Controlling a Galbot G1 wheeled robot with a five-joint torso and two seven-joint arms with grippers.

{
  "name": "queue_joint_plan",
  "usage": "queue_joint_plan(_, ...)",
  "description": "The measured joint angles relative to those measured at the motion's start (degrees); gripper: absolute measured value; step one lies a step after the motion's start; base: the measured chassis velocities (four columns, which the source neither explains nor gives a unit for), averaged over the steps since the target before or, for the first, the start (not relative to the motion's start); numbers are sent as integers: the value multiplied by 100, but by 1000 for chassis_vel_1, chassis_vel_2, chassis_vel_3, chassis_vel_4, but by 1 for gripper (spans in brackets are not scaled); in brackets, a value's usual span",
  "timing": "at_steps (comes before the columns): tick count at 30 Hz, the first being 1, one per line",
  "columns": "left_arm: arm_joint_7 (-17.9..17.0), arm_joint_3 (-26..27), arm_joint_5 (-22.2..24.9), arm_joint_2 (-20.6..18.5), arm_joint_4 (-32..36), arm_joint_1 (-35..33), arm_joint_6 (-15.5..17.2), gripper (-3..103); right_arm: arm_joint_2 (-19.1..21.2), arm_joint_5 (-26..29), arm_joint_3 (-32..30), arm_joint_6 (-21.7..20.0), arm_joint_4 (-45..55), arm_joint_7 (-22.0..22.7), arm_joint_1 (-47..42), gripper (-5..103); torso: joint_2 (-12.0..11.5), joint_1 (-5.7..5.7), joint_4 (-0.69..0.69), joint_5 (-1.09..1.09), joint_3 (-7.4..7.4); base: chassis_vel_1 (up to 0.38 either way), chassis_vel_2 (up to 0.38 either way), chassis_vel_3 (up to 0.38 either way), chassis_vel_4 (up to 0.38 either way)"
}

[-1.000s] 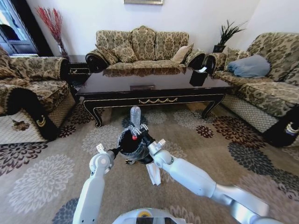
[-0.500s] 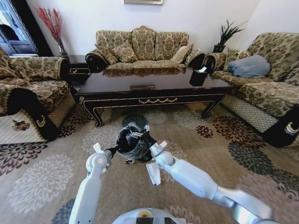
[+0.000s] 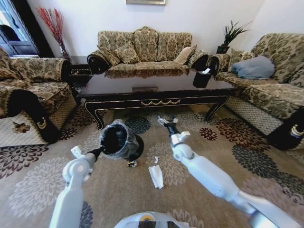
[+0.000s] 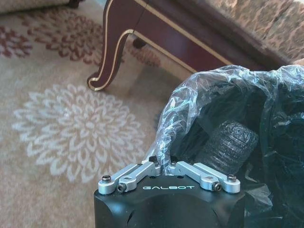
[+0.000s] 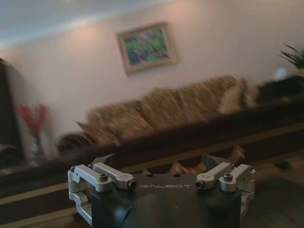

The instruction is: Move to the front of the table and pick up the trash from the floor, then place it into the trash bin.

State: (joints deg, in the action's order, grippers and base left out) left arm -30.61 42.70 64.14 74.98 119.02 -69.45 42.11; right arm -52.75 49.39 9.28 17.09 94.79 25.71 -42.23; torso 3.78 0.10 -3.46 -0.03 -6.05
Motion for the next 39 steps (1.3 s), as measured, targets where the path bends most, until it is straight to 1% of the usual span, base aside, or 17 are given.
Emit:
queue_joint_plan(2,-3,131,15,-55,167,-119,1,2,39,153,-40,-285,-5,364,-349,100,0,0,1,7,0,0,0,0,0)
queue_joint_plan(3,-4,204,37,-70,257,-167,2,2,45,230,-40,-423,-5,521,-474,100,0,0,3,3,0,0,0,0,0)
queue_joint_plan(4,-4,204,37,-70,257,-167,2,2,45,230,-40,-423,-5,521,-474,100,0,0,3,3,0,0,0,0,0)
queue_joint_plan(7,-8,429,151,-146,460,-275,1,2,109,416,121,-836,7,707,-809,100,0,0,5,5,0,0,0,0,0)
queue_joint_plan(10,-21,586,294,-225,585,-340,0,2,204,484,324,-1035,6,560,-928,100,0,0,4,3,0,0,0,0,0)
queue_joint_plan(14,-111,942,661,-376,766,-475,2,2,355,490,947,-1247,-157,2,-917,100,0,0,4,2,0,0,0,0,0)
queue_joint_plan(15,-111,942,661,-376,766,-475,2,2,355,490,947,-1247,-157,2,-917,100,0,0,4,2,0,0,0,0,0)
queue_joint_plan(18,-121,1226,825,-456,911,-629,2,2,283,302,1470,-1057,-657,-648,-725,100,0,0,5,3,0,0,0,0,0)
queue_joint_plan(20,-121,1270,852,-471,949,-664,2,2,252,282,1580,-1019,-754,-733,-668,100,0,0,5,3,0,0,0,0,0)
queue_joint_plan(23,-108,1312,858,-524,1120,-889,2,2,139,156,2241,-859,-1159,-979,-313,100,0,0,4,3,0,0,0,0,0)
queue_joint_plan(24,-108,1312,858,-524,1120,-889,2,2,139,156,2241,-859,-1159,-979,-313,100,0,0,4,3,0,0,0,0,0)
queue_joint_plan(26,-64,1272,748,-499,1224,-1026,2,2,135,101,2762,-830,-1316,-1012,-20,100,0,0,4,3,-1,0,0,0,0)
queue_joint_plan(28,-37,1240,681,-420,1296,-1086,5,2,177,320,3201,-834,-1285,-950,243,100,0,0,4,2,-1,0,0,0,0)
queue_joint_plan(30,-29,1228,652,-382,1320,-1099,5,2,200,425,3368,-854,-1238,-886,340,100,0,0,4,2,-1,0,0,0,0)
queue_joint_plan(33,8,1175,546,-248,1393,-1150,5,2,242,726,3927,-1091,-1057,-465,662,100,0,0,4,2,-1,0,0,0,0)
queue_joint_plan(34,27,1167,507,-214,1404,-1170,5,2,233,814,4044,-1187,-1040,-325,727,100,0,0,4,2,-1,0,0,0,0)
queue_joint_plan(39,74,1208,424,-183,1430,-1239,5,2,120,1008,4322,-1305,-1169,-60,813,100,0,0,4,2,-1,0,0,0,0)
